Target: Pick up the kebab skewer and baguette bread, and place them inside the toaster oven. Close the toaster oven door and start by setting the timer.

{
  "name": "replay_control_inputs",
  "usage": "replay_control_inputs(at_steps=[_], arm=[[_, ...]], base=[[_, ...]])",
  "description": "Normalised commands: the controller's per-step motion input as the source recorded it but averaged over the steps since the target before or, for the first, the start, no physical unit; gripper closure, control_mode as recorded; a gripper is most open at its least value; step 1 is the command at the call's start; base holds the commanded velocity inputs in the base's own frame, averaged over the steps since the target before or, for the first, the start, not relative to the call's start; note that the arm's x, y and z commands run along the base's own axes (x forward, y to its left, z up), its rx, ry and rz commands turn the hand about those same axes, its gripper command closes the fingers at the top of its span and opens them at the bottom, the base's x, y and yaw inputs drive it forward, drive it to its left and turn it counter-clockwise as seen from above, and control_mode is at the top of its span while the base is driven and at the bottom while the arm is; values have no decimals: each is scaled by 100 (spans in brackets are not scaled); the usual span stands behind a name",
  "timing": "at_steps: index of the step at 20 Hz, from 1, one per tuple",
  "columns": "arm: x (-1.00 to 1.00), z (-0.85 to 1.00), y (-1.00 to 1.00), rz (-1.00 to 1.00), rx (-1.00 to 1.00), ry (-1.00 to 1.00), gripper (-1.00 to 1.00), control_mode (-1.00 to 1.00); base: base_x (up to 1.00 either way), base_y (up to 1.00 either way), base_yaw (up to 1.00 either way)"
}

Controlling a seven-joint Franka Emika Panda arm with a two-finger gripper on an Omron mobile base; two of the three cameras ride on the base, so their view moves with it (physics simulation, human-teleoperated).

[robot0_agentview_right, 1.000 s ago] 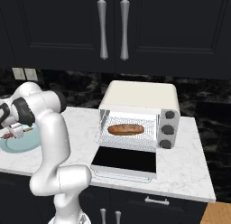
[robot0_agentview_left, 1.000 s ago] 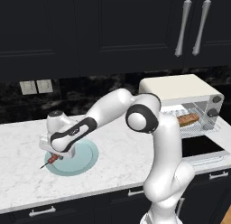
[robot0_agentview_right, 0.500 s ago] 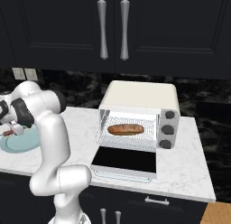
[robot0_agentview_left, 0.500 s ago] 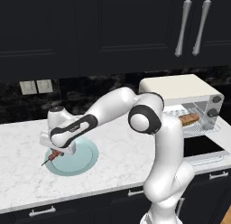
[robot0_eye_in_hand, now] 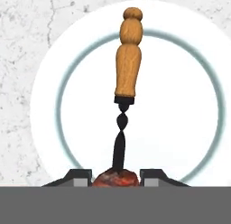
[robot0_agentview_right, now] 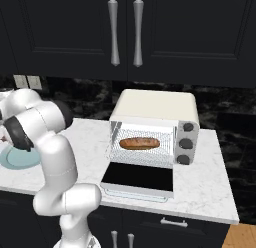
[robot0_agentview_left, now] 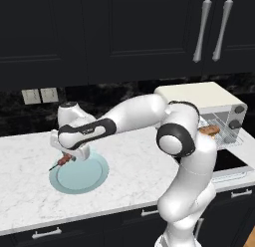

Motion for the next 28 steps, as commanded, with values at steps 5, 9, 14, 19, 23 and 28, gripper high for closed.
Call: replay_control_inputs(at_steps=[5, 9, 14, 19, 23, 28], arm=[[-58, 37, -73, -15, 0, 0, 100, -100], [-49, 30, -76, -16, 0, 0, 100, -100], [-29, 31, -87, -11, 0, -1, 100, -100], [-49, 14, -91, -10, 0, -1, 100, -100], [-57, 3, -81, -9, 0, -4, 100, -100], [-51, 28, -71, -13, 0, -3, 100, -100]], base=[[0, 0, 0], [0, 0, 0], [0, 0, 0], [0, 0, 0], [0, 0, 0], [0, 0, 0]])
